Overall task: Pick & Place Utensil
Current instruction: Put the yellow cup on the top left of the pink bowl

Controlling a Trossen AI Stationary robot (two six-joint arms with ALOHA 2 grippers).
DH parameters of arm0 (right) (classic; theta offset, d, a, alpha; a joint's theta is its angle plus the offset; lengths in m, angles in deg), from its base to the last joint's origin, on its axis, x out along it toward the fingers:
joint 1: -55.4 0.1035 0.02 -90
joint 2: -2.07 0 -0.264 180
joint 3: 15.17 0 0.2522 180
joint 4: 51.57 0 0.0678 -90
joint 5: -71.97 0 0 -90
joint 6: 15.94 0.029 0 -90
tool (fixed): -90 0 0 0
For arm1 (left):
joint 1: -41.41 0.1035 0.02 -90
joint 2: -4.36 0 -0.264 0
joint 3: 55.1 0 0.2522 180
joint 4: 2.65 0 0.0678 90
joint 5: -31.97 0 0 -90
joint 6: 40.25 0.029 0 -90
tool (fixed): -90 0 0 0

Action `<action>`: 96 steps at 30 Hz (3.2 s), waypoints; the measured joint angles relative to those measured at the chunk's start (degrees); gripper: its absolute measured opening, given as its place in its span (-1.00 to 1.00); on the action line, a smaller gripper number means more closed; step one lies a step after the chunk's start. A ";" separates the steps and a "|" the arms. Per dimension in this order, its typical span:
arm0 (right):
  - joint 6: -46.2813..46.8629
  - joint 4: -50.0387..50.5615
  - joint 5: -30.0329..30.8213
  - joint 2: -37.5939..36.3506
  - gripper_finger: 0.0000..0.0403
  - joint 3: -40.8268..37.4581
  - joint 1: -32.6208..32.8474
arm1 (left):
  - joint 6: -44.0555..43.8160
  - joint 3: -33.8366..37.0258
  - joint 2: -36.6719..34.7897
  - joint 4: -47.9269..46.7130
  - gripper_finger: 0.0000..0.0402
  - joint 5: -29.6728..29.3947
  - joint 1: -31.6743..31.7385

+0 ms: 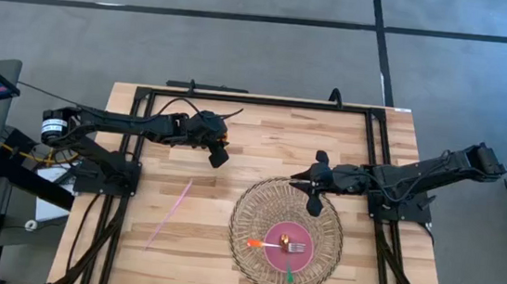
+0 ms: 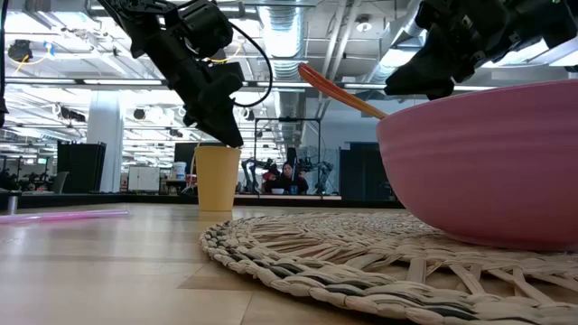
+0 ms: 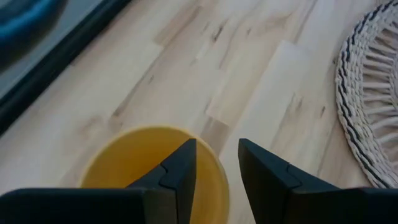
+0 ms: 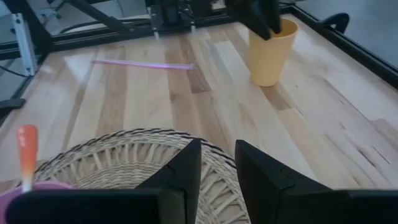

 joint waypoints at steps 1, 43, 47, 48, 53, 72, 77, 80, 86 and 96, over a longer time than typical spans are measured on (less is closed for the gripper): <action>-0.01 0.04 0.01 0.00 -0.54 -0.01 -0.17 | -0.38 0.00 -0.02 -0.38 -0.41 0.08 -0.04; -0.16 0.13 0.04 0.09 -0.54 -0.01 0.01 | -6.50 -6.44 0.94 4.36 -0.92 -4.89 -22.75; -0.16 0.13 0.04 0.09 -0.54 -0.01 0.00 | -6.58 -8.02 3.78 6.26 -0.93 -5.03 -25.77; -0.16 0.13 0.04 0.09 -0.54 -0.01 0.00 | -6.55 -8.82 4.87 6.70 -0.93 -5.01 -26.24; -2.01 0.12 0.07 0.09 -0.54 -0.01 -0.08 | -6.13 -13.97 11.59 6.86 -0.91 -4.39 -27.47; -3.13 0.10 0.07 0.09 -0.54 -0.03 -0.10 | -6.07 -18.62 22.45 6.24 -0.86 -1.29 -29.30; -3.11 0.11 0.07 0.09 -0.54 -0.03 -0.09 | -5.93 -18.62 22.41 6.00 -0.75 -1.27 -29.29; -3.11 0.11 0.07 0.09 -0.54 -0.03 -0.10 | -5.93 -18.62 22.41 6.19 -0.69 -1.27 -29.28; -3.11 0.11 0.07 0.09 -0.54 -0.03 -0.08 | -5.91 -18.62 22.41 8.39 -0.58 -1.27 -29.26; -3.11 0.11 0.07 0.09 -0.54 -0.03 -0.10 | -5.91 -18.60 21.42 11.25 -0.55 -1.25 -29.36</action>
